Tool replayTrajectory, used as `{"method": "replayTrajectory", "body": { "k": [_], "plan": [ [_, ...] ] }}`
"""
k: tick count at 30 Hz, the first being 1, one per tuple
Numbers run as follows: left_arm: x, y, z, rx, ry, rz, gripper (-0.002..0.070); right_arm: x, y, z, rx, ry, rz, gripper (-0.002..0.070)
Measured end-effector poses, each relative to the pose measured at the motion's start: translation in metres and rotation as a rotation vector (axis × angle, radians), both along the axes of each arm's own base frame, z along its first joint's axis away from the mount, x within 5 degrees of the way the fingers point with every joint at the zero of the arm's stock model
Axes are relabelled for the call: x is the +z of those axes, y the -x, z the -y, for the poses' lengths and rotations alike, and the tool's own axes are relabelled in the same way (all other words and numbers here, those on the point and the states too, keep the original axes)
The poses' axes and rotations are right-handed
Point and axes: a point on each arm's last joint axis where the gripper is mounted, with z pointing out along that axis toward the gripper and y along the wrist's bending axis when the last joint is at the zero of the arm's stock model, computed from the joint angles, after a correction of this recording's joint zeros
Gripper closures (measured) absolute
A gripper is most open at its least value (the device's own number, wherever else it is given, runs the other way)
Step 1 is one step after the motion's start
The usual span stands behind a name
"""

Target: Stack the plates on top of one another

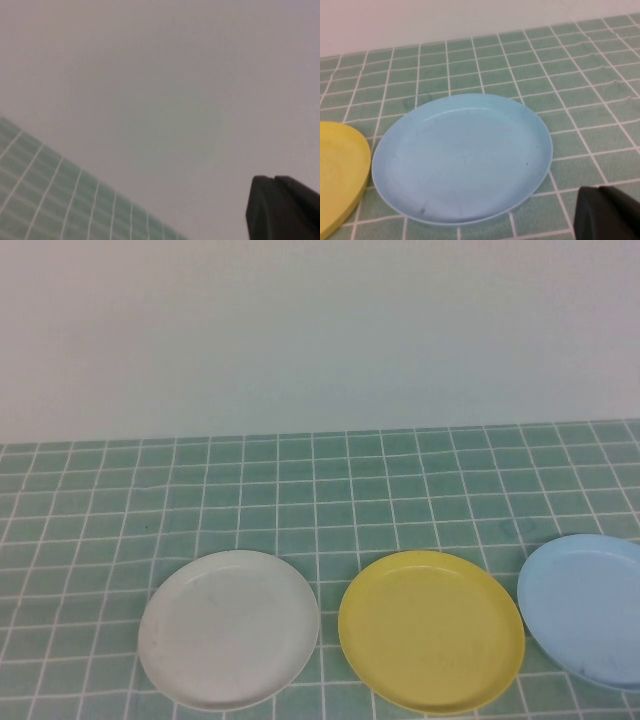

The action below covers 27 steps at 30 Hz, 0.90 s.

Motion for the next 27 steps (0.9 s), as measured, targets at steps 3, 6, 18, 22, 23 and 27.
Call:
{"method": "replayTrajectory", "body": {
  "k": [3, 6, 18, 22, 23, 27],
  "plan": [
    [-0.008, -0.008, 0.009, -0.117, -0.131, -0.138, 0.0675, 0.000, 0.000, 0.000, 0.000, 0.000, 0.000, 0.0678],
    [-0.015, -0.018, 0.018, -0.212, -0.226, -0.254, 0.0675, 0.000, 0.000, 0.000, 0.000, 0.000, 0.000, 0.0678],
    [-0.020, -0.040, 0.025, -0.232, -0.323, -0.386, 0.0675, 0.000, 0.000, 0.000, 0.000, 0.000, 0.000, 0.0678],
    [-0.023, -0.061, 0.028, -0.205, -0.450, -0.587, 0.0675, 0.000, 0.000, 0.000, 0.000, 0.000, 0.000, 0.0678],
    [-0.021, -0.066, 0.030, -0.208, -0.482, -0.629, 0.0675, 0.000, 0.000, 0.000, 0.000, 0.000, 0.000, 0.0678],
    [-0.009, -0.088, 0.038, -0.249, -0.612, -0.735, 0.0675, 0.000, 0.000, 0.000, 0.000, 0.000, 0.000, 0.0678]
  ]
}}
